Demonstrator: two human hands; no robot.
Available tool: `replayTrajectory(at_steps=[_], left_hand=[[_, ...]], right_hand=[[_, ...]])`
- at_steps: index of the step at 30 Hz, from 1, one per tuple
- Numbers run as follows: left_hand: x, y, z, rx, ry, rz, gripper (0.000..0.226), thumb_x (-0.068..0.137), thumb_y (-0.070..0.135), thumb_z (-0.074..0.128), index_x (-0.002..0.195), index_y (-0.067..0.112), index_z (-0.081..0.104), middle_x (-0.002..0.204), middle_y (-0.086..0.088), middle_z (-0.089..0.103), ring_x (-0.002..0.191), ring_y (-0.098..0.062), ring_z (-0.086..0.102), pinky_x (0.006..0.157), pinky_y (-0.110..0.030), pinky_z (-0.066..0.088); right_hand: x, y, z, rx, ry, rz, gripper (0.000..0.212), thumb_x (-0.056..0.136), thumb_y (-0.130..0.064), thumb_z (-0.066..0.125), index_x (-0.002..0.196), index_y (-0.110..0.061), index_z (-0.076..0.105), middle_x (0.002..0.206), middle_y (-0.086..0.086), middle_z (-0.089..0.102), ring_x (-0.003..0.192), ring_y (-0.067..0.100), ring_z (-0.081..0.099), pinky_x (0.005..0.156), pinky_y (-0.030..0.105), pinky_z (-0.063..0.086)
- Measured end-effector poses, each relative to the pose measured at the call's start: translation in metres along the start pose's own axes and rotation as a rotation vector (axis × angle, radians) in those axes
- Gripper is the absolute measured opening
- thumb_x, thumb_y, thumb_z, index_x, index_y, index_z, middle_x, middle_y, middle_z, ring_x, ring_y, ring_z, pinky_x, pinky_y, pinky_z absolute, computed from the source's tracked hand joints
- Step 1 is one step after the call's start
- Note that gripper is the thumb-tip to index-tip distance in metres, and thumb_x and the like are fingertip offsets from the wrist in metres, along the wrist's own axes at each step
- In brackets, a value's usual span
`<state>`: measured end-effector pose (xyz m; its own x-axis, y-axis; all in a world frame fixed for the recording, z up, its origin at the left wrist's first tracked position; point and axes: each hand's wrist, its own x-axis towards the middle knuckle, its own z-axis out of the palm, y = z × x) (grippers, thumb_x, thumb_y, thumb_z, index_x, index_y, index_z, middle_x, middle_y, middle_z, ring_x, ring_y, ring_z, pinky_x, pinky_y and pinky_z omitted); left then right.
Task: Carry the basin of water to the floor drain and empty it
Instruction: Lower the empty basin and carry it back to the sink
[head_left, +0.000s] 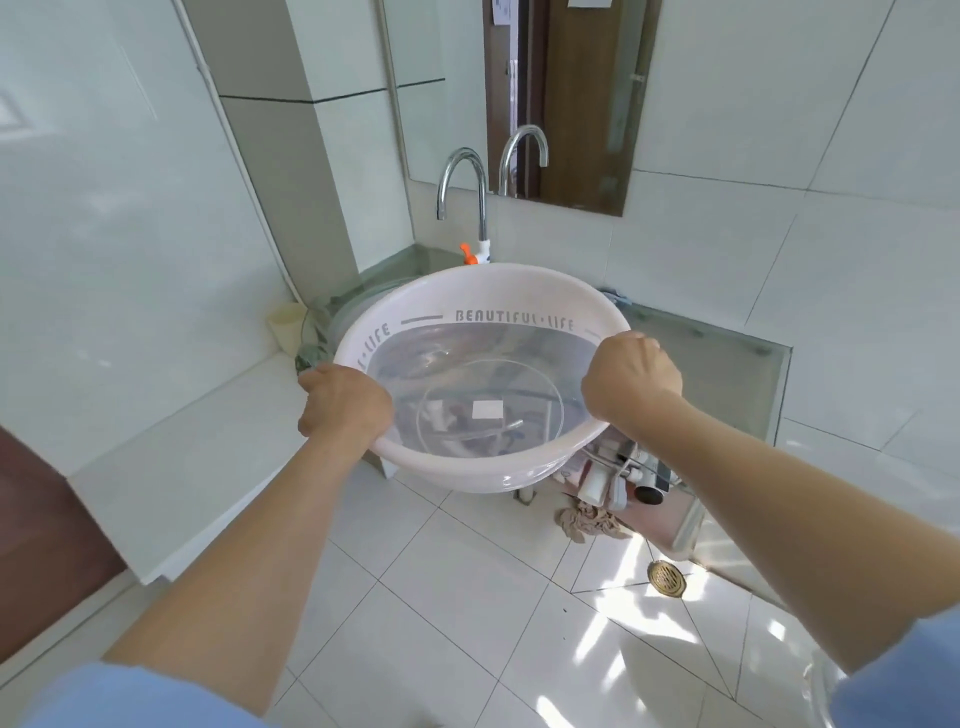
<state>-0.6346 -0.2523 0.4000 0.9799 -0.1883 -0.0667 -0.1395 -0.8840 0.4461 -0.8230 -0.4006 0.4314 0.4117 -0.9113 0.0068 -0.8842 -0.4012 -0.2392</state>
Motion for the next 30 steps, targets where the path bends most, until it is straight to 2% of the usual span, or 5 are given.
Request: replayTrajectory(at_steps=[8, 14, 19, 24, 30], left_hand=[[0.084, -0.003, -0.008, -0.041, 0.059, 0.004, 0.051, 0.084, 0.012, 0.054, 0.126, -0.007, 0.031, 0.123, -0.020, 0.039, 0.101, -0.039, 0.056, 0.068, -0.036, 0.038], [0.146, -0.008, -0.013, -0.039, 0.075, 0.014, 0.048, 0.085, 0.012, 0.054, 0.124, -0.007, 0.033, 0.120, -0.020, 0.039, 0.096, -0.040, 0.058, 0.066, -0.038, 0.040], [0.189, -0.009, -0.010, -0.038, 0.048, 0.015, 0.047, 0.086, 0.011, 0.052, 0.124, -0.007, 0.032, 0.120, -0.022, 0.039, 0.096, -0.040, 0.059, 0.074, -0.042, 0.047], [0.218, -0.001, 0.000, -0.061, 0.028, 0.004, 0.047, 0.086, 0.009, 0.052, 0.125, -0.007, 0.031, 0.122, -0.022, 0.038, 0.099, -0.042, 0.057, 0.078, -0.044, 0.048], [0.243, 0.021, 0.018, -0.074, 0.019, -0.025, 0.051, 0.085, 0.010, 0.055, 0.127, -0.005, 0.031, 0.122, -0.021, 0.038, 0.099, -0.041, 0.057, 0.080, -0.045, 0.049]], right_hand=[[0.046, -0.070, 0.021, 0.096, 0.010, 0.033, 0.053, 0.083, -0.013, 0.055, 0.127, 0.004, 0.032, 0.123, 0.018, 0.047, 0.107, 0.031, 0.056, 0.070, 0.034, 0.041], [0.078, -0.120, 0.043, 0.076, -0.030, -0.003, 0.063, 0.086, -0.015, 0.054, 0.135, 0.006, 0.021, 0.131, 0.019, 0.041, 0.116, 0.031, 0.052, 0.085, 0.036, 0.046], [0.106, -0.156, 0.065, 0.076, -0.074, 0.038, 0.066, 0.084, -0.013, 0.056, 0.136, 0.005, 0.019, 0.130, 0.018, 0.042, 0.113, 0.031, 0.053, 0.083, 0.035, 0.046], [0.135, -0.172, 0.080, 0.049, -0.089, 0.047, 0.066, 0.084, -0.012, 0.055, 0.137, 0.004, 0.019, 0.129, 0.017, 0.043, 0.110, 0.029, 0.055, 0.068, 0.032, 0.039], [0.177, -0.174, 0.089, 0.015, -0.093, 0.034, 0.068, 0.085, -0.012, 0.052, 0.139, 0.005, 0.015, 0.130, 0.018, 0.042, 0.109, 0.029, 0.055, 0.069, 0.031, 0.041]])
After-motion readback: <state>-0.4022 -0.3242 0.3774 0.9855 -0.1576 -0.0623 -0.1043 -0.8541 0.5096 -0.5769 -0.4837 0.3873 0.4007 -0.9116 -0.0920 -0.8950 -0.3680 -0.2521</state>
